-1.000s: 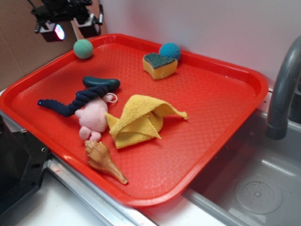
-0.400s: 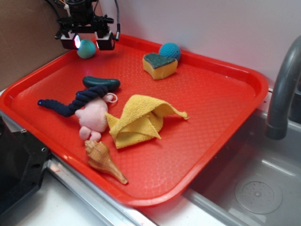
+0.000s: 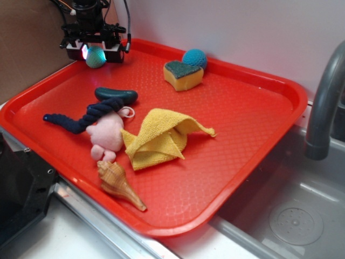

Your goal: Grab the green ball.

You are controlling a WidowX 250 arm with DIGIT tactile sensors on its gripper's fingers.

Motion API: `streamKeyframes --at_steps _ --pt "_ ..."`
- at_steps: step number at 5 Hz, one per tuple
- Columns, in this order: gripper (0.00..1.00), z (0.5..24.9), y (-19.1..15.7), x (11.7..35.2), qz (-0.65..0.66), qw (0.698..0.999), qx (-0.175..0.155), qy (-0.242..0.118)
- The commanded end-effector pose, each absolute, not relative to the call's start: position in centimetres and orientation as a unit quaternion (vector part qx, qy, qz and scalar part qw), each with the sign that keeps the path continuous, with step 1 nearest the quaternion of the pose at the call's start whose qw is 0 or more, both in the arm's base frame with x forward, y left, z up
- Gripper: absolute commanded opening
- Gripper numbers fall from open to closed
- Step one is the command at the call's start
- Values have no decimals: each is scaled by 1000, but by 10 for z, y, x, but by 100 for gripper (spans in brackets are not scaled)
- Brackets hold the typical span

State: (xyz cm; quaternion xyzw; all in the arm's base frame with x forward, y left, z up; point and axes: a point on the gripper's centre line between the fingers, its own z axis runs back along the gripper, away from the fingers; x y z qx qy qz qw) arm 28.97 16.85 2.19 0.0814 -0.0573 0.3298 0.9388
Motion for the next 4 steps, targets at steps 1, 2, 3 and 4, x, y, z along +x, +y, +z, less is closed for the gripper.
streamKeyframes --at_steps 1,2,3,4 --pt "0 37 171 296 311 946 68 -59" --pt "0 81 134 276 242 967 50 -60" --pt "0 124 87 235 161 985 46 -52" --pt "0 140 56 206 70 996 31 -35"
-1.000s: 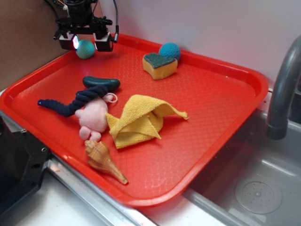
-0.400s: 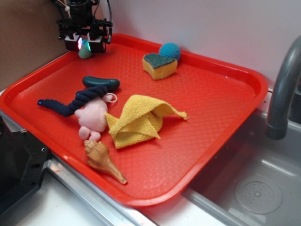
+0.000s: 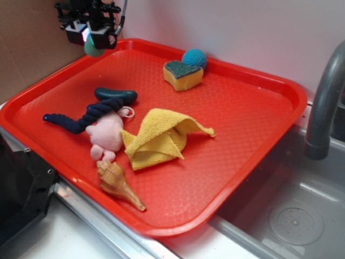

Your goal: Grab the green ball.

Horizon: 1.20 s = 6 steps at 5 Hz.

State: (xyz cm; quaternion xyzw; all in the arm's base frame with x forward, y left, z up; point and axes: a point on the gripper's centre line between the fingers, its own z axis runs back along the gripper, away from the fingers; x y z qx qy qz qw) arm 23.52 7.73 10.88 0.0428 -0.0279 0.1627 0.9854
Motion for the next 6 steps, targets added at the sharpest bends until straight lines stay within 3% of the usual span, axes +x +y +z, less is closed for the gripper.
streamKeyframes --at_steps 1,2,3,5,6 --pt "0 155 36 179 -54 998 7 -39" --pt "0 169 46 153 -86 992 -3 -93" --pt "0 173 48 154 -77 992 7 -102" --pt "0 199 48 192 -101 992 -60 -55" --pt "0 218 36 189 -112 990 -73 -44"
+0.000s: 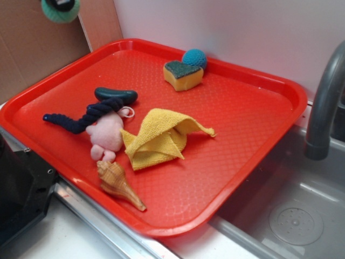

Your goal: Grab the green ball.

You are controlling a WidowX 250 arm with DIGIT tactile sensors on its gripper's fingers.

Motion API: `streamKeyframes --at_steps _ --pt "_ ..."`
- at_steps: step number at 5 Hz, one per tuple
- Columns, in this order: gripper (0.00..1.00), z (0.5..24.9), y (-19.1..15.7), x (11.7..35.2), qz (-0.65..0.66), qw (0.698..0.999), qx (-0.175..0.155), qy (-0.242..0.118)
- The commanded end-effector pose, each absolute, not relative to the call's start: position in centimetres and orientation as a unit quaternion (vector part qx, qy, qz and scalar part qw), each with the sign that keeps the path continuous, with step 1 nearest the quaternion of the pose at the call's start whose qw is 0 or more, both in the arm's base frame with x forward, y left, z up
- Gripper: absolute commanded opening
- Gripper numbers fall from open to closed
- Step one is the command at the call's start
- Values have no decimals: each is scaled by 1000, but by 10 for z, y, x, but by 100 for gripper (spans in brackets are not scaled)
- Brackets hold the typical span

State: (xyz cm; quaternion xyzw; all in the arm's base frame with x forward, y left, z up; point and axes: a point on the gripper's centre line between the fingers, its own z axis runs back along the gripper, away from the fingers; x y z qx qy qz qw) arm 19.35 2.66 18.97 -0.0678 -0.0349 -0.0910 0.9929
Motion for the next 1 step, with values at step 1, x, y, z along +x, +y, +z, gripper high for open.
streamKeyframes --at_steps 1 --pt "0 215 45 191 -111 991 -75 -8"
